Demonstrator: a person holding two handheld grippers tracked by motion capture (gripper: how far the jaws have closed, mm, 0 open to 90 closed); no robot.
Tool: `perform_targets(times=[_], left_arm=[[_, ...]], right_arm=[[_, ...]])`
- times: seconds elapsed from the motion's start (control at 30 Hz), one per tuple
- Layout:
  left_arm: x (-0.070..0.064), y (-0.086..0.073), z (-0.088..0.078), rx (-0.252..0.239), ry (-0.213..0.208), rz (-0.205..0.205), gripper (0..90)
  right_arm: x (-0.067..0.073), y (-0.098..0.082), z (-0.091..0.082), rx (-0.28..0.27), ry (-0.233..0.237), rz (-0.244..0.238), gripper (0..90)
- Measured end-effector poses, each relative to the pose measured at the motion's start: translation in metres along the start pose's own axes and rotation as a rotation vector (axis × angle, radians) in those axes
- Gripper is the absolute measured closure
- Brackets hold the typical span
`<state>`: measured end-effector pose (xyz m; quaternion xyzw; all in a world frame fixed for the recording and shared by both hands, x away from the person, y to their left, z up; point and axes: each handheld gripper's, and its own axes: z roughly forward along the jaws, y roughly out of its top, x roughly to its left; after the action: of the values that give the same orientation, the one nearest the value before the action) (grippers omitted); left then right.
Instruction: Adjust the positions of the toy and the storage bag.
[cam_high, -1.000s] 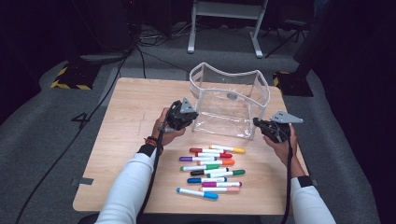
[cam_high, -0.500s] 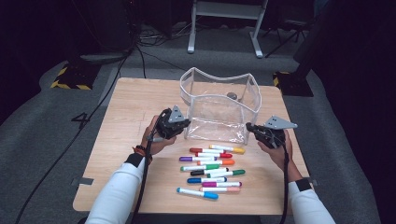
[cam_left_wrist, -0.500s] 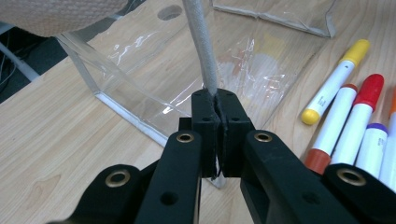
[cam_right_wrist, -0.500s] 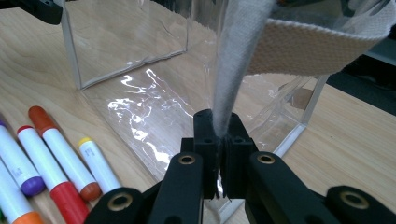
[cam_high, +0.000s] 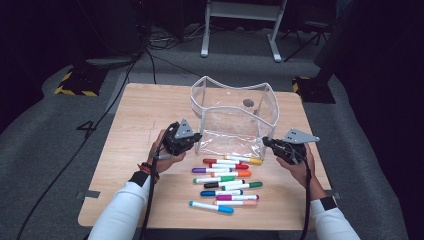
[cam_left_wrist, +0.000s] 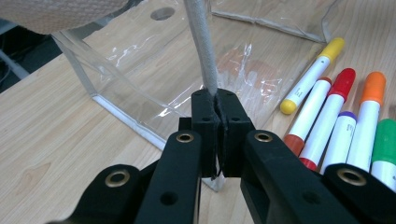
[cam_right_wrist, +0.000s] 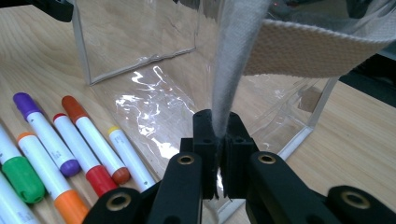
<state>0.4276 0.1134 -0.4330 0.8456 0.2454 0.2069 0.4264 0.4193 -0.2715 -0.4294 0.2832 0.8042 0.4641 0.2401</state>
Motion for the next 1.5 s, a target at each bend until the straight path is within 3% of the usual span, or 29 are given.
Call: perform_targets(times=[0.17,0.27,0.3,0.4,0.57,0.63,0.73,0.87,0.93,0.97,1.13,1.23,1.5], left_arm=[[-0.007,-0.002,-0.003,0.005,0.011,0.012,87.0],[-0.008,-0.005,-0.008,0.007,0.025,0.008,83.9],[-0.009,-0.009,-0.013,0.006,0.049,0.013,82.1],[-0.012,-0.014,-0.018,0.013,0.055,0.015,74.2],[-0.02,-0.028,-0.033,0.025,0.046,-0.006,48.1],[-0.027,-0.041,-0.041,0.053,0.004,-0.024,33.6],[-0.033,-0.051,-0.045,0.085,-0.05,-0.038,20.9],[-0.052,-0.071,-0.05,0.131,-0.121,-0.06,16.9],[-0.066,-0.079,-0.052,0.154,-0.134,-0.025,16.4],[-0.077,-0.083,-0.053,0.175,-0.164,-0.004,16.4],[-0.09,-0.086,-0.052,0.19,-0.225,-0.02,16.4],[-0.094,-0.086,-0.048,0.203,-0.23,-0.011,16.5],[-0.106,-0.086,-0.037,0.228,-0.242,0.01,16.4]], right_arm=[[0.002,-0.001,-0.003,0.003,0.006,-0.001,85.6],[0.003,-0.002,-0.005,0.004,0.01,0.006,80.0],[0.003,-0.002,-0.009,0.007,0.006,0.001,76.1],[0.003,-0.005,-0.017,0.016,0.0,-0.003,68.7],[0.003,-0.016,-0.029,0.039,0.032,0.009,62.7],[0.006,-0.021,-0.03,0.055,0.048,0.003,61.2],[0.011,-0.027,-0.028,0.089,0.085,-0.015,59.5],[0.015,-0.035,-0.02,0.145,0.12,-0.03,60.6],[0.016,-0.036,-0.018,0.15,0.133,-0.035,60.7],[0.017,-0.036,-0.015,0.156,0.159,-0.039,60.9],[0.022,-0.037,-0.006,0.179,0.185,-0.059,60.5],[0.027,-0.037,0.005,0.195,0.189,-0.104,60.4],[0.026,-0.04,0.024,0.221,0.194,-0.119,57.7]])
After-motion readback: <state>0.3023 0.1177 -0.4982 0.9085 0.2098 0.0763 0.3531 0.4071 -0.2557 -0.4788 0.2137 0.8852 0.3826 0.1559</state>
